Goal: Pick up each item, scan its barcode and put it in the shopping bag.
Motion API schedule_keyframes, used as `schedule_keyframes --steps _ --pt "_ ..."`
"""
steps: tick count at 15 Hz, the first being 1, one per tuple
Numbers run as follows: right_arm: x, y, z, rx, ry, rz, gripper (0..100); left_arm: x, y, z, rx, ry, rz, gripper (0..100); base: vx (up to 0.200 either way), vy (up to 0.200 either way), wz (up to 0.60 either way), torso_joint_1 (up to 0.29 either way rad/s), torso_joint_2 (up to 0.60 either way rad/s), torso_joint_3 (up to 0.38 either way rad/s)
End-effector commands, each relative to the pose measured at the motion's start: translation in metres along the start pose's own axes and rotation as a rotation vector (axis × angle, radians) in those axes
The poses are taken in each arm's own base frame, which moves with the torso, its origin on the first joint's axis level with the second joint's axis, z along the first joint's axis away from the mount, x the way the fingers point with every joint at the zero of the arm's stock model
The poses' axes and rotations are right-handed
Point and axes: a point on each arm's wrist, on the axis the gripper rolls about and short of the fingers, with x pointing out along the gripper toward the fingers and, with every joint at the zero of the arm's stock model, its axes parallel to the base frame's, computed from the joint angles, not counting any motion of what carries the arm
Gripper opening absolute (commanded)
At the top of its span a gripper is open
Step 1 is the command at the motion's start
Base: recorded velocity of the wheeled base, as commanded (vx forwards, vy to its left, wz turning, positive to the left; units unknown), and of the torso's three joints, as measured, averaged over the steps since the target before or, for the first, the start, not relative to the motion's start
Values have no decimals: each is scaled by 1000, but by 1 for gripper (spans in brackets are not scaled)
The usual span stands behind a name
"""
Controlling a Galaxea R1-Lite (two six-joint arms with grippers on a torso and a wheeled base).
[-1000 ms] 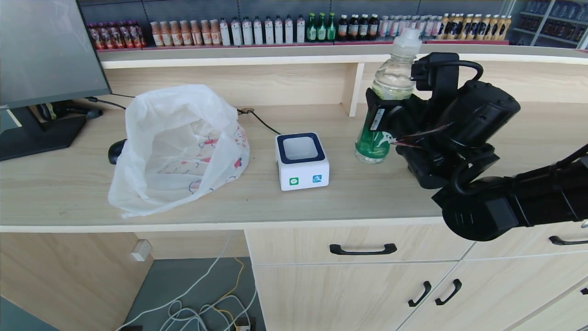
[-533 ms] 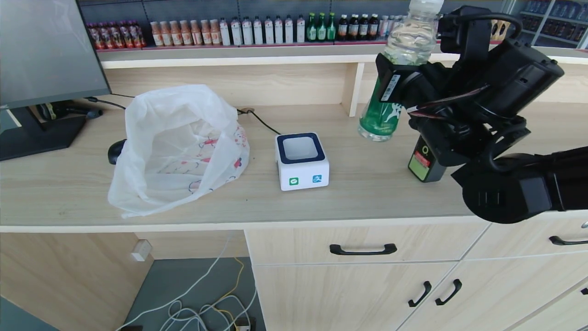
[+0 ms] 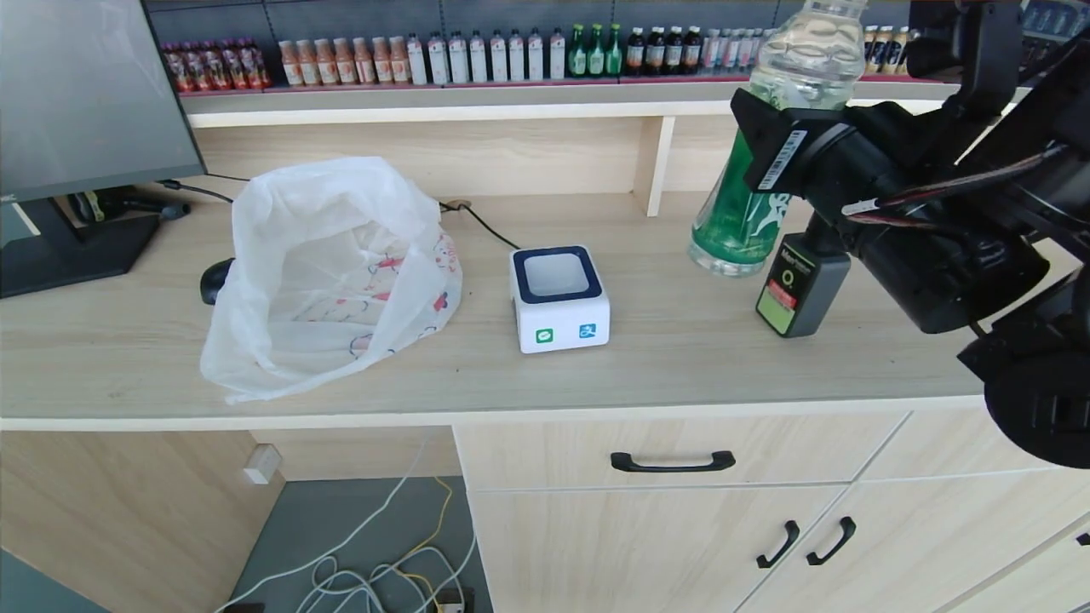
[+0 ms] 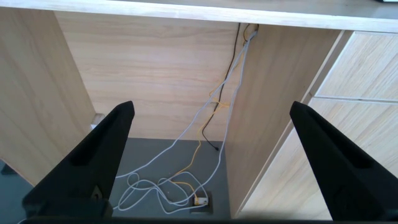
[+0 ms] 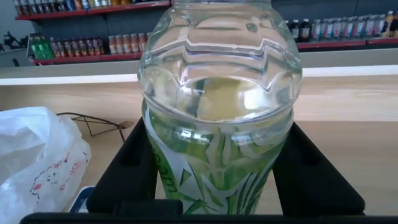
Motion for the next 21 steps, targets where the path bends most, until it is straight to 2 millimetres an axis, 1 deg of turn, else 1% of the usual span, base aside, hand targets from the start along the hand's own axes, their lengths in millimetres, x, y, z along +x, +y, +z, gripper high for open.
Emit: schedule_keyframes --steps 1,2,3,4,7,8,10,12,13,15,16,18,21 --pt "-19 -3 16 17 -17 18 0 0 0 0 0 -1 0 100 0 0 0 0 0 0" --pt "-28 -1 18 22 -9 34 0 0 0 0 0 -1 0 100 0 0 0 0 0 0" --pt "-42 -2 19 23 9 53 0 0 0 0 0 -1 0 100 0 0 0 0 0 0" --pt "-52 -5 19 20 20 63 0 0 0 0 0 -1 0 100 0 0 0 0 0 0" --pt "-88 -17 7 -3 91 122 0 0 0 0 0 -1 0 100 0 0 0 0 0 0" --pt "-99 -16 3 1 110 162 0 0 0 0 0 -1 0 100 0 0 0 0 0 0" --pt "-111 -20 1 11 124 218 0 0 0 0 0 -1 0 100 0 0 0 0 0 0" --pt "-112 -20 0 15 127 225 0 0 0 0 0 -1 0 100 0 0 0 0 0 0" --pt "-119 -22 -6 50 158 241 0 0 0 0 0 -1 0 100 0 0 0 0 0 0" --pt "-121 -22 -9 63 171 258 0 0 0 0 0 -1 0 100 0 0 0 0 0 0" --pt "-121 -18 -11 105 180 369 0 0 0 0 0 -1 0 100 0 0 0 0 0 0" --pt "-119 -16 -17 166 206 495 0 0 0 0 0 -1 0 100 0 0 0 0 0 0" --pt "-113 -13 -23 268 244 638 0 0 0 0 0 -1 0 100 0 0 0 0 0 0"
